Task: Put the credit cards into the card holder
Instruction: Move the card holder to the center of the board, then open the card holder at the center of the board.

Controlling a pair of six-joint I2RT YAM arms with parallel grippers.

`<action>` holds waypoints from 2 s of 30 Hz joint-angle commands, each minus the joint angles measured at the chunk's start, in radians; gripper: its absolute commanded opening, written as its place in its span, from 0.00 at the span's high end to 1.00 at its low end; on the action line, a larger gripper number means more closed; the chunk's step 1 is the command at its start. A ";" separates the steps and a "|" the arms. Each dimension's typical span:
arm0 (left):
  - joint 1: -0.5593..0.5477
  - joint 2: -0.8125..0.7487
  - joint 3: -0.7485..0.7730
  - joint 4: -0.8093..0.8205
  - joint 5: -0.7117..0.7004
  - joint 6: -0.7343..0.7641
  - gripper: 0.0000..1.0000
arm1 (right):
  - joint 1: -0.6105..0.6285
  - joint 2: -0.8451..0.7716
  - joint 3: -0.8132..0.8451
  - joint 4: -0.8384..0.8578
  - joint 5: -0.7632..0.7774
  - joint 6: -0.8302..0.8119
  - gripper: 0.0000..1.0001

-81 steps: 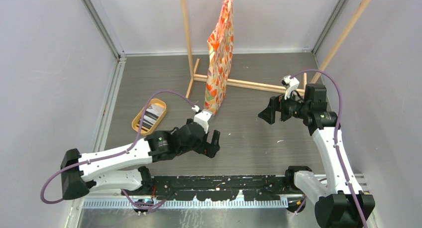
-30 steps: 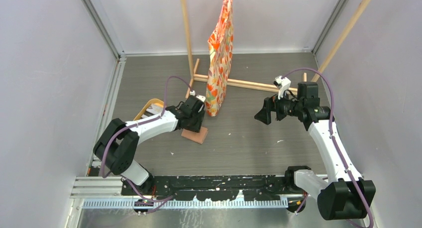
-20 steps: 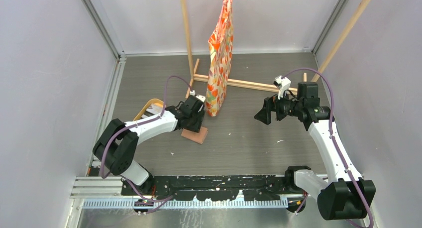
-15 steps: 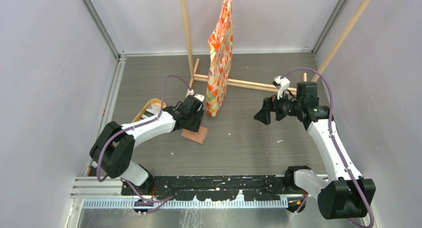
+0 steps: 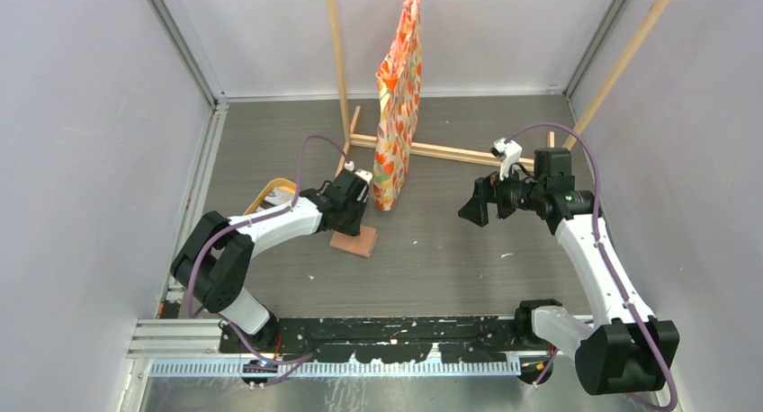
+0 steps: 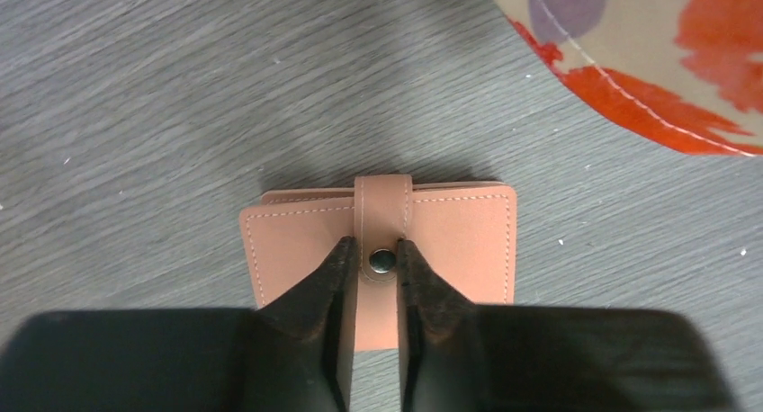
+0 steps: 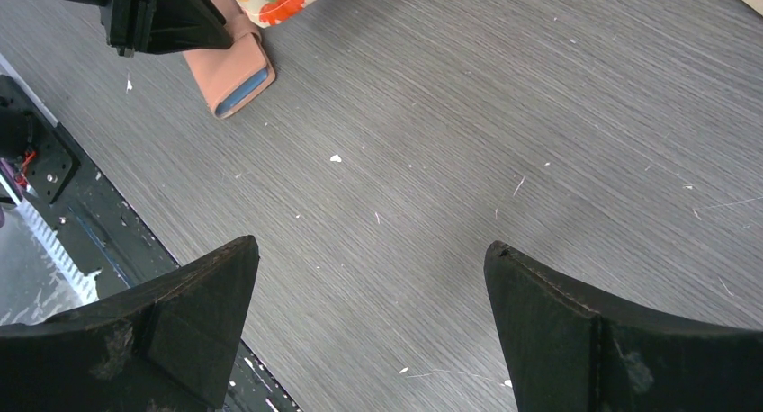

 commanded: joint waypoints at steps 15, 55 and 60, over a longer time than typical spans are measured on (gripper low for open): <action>-0.020 -0.156 -0.122 0.199 0.449 -0.253 1.00 | 0.091 0.008 0.045 -0.161 -0.154 -0.257 0.00; -0.091 -0.707 -0.472 0.300 0.100 -0.588 0.28 | 0.555 0.580 0.075 0.220 0.144 0.381 0.27; -0.091 -0.710 -0.490 0.296 0.124 -0.603 0.27 | 0.580 0.641 0.114 0.180 0.183 0.369 0.46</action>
